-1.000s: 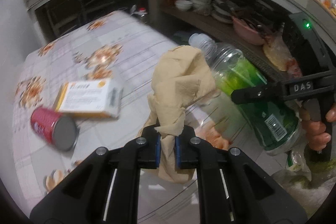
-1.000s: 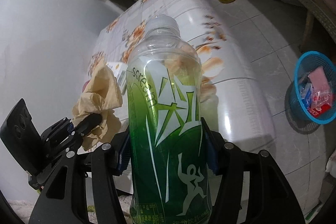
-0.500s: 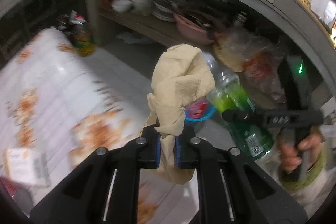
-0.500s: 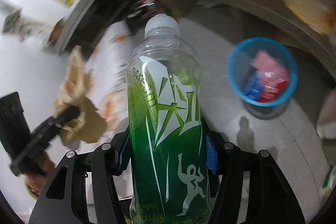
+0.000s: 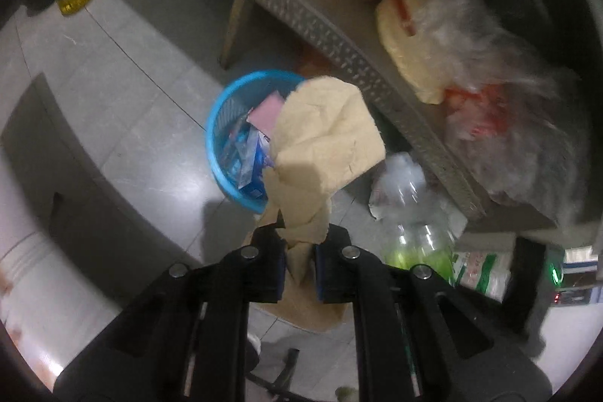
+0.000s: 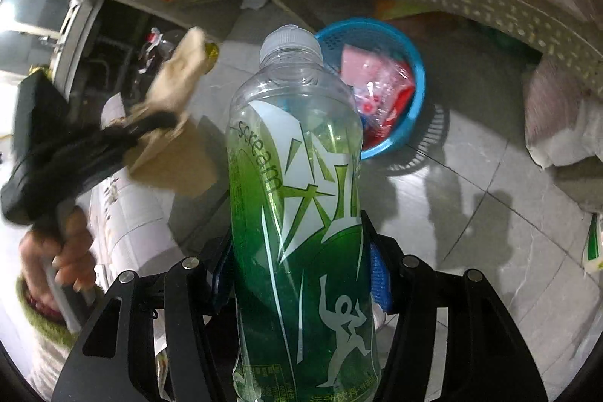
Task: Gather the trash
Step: 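Carry the tan paper and green bottle to the blue wastebasket and release both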
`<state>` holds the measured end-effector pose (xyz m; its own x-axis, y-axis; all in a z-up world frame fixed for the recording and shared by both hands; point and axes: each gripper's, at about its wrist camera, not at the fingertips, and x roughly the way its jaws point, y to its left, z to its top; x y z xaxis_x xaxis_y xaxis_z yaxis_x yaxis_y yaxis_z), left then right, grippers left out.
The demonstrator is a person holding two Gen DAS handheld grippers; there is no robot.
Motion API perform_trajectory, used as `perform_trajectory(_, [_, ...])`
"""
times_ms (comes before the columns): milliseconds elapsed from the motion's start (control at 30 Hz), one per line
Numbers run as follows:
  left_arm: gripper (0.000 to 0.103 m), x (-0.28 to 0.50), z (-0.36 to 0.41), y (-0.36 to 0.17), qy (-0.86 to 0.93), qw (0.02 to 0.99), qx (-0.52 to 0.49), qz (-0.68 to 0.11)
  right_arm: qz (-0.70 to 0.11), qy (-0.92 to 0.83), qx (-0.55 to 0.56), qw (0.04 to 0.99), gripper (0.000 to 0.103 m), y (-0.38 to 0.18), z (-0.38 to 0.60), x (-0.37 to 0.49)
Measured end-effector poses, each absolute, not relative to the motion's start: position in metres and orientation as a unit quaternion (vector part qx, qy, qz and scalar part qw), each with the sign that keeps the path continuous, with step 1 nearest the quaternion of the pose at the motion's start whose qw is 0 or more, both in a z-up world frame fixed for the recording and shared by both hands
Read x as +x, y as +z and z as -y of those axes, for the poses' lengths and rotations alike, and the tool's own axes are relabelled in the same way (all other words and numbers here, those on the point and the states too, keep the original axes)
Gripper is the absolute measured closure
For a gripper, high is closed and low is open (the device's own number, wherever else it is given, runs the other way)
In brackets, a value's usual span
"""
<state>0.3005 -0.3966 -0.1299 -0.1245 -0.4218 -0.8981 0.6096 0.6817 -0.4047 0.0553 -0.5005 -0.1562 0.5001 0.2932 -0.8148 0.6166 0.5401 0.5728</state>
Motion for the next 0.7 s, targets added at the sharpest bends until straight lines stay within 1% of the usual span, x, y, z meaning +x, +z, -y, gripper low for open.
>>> perform_trajectory(33, [0.094, 0.307, 0.408, -0.142, -0.383, 0.659, 0.077, -0.643, -0.488, -0.112, 0.468, 0.728, 0.047, -0.158, 0.503, 0.055])
perform_trajectory(67, [0.09, 0.311, 0.415, -0.15, -0.379, 0.661, 0.078, -0.643, -0.488, -0.116, 0.469, 0.727, 0.047, -0.159, 0.505, 0.055])
perform_trajectory(133, [0.072, 0.321, 0.432, -0.168, -0.359, 0.675, 0.094, -0.638, -0.49, -0.12, 0.47, 0.725, 0.047, -0.16, 0.509, 0.053])
perform_trajectory(167, [0.05, 0.325, 0.439, -0.175, -0.343, 0.688, 0.101, -0.631, -0.491, -0.123, 0.47, 0.723, 0.047, -0.161, 0.511, 0.052])
perform_trajectory(200, [0.039, 0.329, 0.447, -0.18, -0.337, 0.697, 0.101, -0.625, -0.492, -0.124, 0.47, 0.722, 0.047, -0.161, 0.512, 0.052])
perform_trajectory(300, [0.034, 0.336, 0.459, -0.192, -0.333, 0.712, 0.085, -0.612, -0.495, -0.131, 0.471, 0.719, 0.047, -0.164, 0.515, 0.049])
perform_trajectory(433, [0.034, 0.337, 0.456, -0.193, -0.349, 0.702, 0.059, -0.618, -0.496, -0.138, 0.477, 0.712, 0.047, -0.167, 0.521, 0.046])
perform_trajectory(600, [0.034, 0.339, 0.438, -0.165, -0.373, 0.707, 0.023, -0.6, -0.496, -0.132, 0.485, 0.708, 0.047, -0.175, 0.522, 0.05])
perform_trajectory(700, [0.034, 0.344, 0.416, -0.131, -0.383, 0.716, -0.002, -0.584, -0.496, -0.121, 0.484, 0.71, 0.047, -0.178, 0.519, 0.058])
